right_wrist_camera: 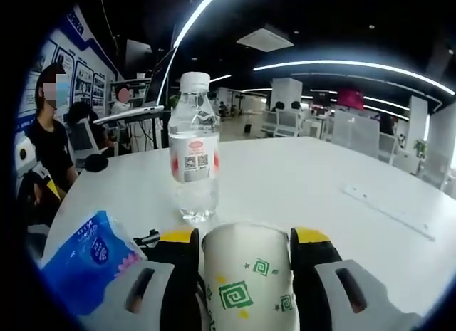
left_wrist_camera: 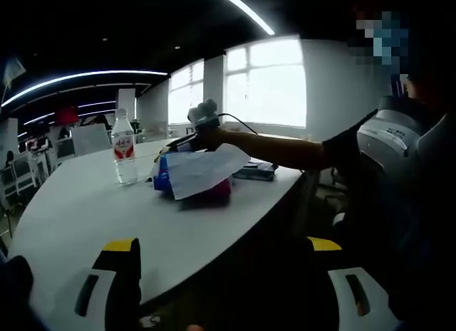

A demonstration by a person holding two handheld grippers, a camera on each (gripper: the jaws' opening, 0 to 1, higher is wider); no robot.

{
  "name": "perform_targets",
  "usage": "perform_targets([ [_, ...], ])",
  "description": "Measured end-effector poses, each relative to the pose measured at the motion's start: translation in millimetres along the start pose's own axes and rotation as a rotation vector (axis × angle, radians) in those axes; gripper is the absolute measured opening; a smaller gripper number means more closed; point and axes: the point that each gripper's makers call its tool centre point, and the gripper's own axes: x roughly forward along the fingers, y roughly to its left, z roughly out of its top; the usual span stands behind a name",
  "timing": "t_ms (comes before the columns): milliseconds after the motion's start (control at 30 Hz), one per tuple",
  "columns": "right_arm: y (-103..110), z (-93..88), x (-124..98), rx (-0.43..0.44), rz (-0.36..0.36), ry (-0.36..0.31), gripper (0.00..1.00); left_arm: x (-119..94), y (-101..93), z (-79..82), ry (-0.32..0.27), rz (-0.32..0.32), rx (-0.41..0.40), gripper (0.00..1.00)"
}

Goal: Arrange the tabletop items into an orderly group along one side of the table until the central work area is clear of visible clutter.

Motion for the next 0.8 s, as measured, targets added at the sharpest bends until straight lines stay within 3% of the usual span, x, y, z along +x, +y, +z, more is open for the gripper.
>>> perform_targets([
  [167, 1, 1.0, -7, -0.050, -0.008, 0.016, 0.50, 2, -1.6, 0.7, 0.001, -0.007, 0.004, 0.94],
  [800, 1, -17.9, -36, -0.069, 0.010, 0.085, 0.44, 5, -5.1, 1.2, -0.001, -0.014, 0.008, 0.94],
])
